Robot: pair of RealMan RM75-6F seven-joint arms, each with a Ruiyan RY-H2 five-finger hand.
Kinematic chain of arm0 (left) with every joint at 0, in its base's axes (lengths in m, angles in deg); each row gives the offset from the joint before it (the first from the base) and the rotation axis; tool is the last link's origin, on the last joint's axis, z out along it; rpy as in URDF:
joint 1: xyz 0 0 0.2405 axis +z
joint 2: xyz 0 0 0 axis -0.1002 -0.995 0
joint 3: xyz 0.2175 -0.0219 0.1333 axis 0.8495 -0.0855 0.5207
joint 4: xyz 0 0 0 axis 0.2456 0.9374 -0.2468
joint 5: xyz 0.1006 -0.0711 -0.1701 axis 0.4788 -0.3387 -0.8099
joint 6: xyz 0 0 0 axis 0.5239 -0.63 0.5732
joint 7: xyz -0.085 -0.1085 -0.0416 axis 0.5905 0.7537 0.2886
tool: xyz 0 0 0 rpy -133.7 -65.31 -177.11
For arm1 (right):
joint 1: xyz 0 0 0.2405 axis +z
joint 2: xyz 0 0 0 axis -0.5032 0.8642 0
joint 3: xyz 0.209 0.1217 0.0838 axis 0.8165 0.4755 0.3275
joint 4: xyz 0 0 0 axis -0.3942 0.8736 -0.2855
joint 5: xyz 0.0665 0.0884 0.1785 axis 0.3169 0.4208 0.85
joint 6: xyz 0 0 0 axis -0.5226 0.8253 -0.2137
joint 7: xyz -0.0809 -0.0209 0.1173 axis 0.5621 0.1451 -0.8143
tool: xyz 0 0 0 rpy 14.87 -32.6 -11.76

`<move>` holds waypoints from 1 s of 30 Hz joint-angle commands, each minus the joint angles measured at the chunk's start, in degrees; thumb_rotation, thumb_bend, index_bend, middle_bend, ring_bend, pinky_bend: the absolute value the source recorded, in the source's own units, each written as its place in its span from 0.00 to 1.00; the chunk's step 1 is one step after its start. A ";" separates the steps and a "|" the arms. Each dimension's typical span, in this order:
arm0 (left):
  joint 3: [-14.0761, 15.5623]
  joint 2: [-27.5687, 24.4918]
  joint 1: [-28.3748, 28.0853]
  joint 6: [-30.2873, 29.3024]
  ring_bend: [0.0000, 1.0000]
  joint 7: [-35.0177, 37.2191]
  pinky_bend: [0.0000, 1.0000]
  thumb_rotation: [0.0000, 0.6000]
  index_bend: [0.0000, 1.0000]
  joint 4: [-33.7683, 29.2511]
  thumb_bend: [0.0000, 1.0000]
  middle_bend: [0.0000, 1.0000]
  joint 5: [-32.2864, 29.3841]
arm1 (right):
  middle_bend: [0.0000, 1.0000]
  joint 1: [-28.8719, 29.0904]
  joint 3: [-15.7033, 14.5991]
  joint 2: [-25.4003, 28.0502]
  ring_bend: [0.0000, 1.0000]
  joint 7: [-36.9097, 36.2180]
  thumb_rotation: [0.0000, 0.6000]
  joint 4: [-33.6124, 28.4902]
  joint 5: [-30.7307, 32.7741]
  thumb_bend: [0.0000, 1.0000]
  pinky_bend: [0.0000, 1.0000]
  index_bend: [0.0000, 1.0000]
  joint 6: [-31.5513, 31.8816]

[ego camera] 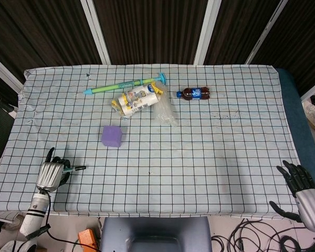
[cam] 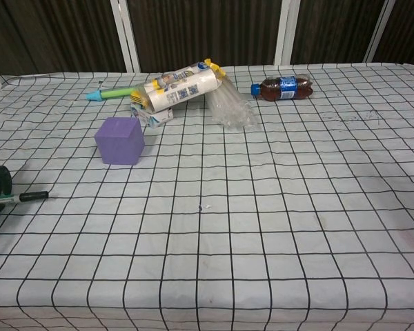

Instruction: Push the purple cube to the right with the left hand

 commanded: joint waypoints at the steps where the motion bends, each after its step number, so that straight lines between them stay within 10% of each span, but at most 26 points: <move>1: -0.52 0.79 -0.02 -2.04 0.41 1.75 0.09 1.00 0.75 1.45 0.43 0.75 0.88 | 0.00 0.03 0.02 0.00 0.00 0.06 1.00 -0.06 0.07 0.38 0.01 0.00 -0.09; 24: -6.50 8.55 -13.84 8.45 0.46 18.54 0.21 1.00 0.77 30.50 0.45 0.77 -0.86 | 0.00 0.50 0.75 -0.63 0.00 2.62 1.00 -1.00 1.94 0.38 0.01 0.00 -1.81; 30: -6.54 10.92 -15.59 11.27 0.48 19.37 0.38 1.00 0.77 33.80 0.45 0.77 -1.64 | 0.00 1.00 1.08 -0.63 0.00 3.20 1.00 -1.48 2.83 0.38 0.01 0.00 -3.00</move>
